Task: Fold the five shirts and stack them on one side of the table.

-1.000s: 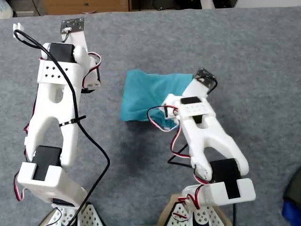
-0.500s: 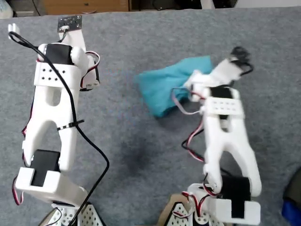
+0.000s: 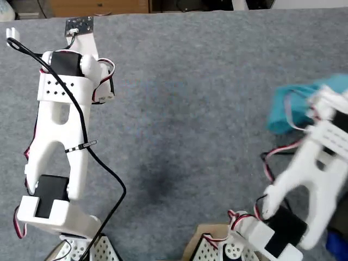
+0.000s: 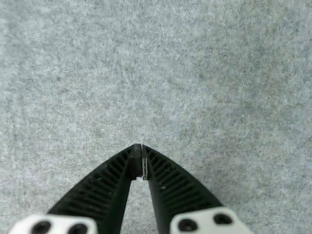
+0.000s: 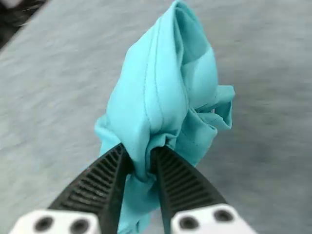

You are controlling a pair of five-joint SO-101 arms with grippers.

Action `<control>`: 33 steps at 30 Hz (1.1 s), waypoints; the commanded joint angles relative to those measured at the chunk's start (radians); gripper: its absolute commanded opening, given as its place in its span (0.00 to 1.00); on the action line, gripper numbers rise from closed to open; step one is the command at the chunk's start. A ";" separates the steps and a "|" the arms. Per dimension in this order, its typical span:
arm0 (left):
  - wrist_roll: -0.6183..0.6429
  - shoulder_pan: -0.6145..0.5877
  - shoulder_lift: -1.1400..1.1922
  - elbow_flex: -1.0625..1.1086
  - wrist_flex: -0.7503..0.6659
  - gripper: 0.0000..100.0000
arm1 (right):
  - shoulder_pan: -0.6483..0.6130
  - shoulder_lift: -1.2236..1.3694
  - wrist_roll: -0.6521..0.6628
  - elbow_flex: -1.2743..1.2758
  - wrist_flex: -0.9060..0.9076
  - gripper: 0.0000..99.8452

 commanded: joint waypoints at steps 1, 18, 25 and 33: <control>-0.006 -0.002 -0.048 -0.003 -0.002 0.02 | 0.151 -0.082 0.077 -0.113 0.071 0.00; -0.005 0.000 -0.077 -0.005 0.014 0.02 | 0.470 0.093 0.259 -0.460 -0.322 0.00; -0.003 0.000 -0.093 -0.009 0.035 0.02 | 0.545 0.166 0.264 -0.572 -0.324 0.00; -0.005 0.009 -0.128 -0.011 0.040 0.02 | 0.670 0.180 0.382 -0.559 -0.183 0.00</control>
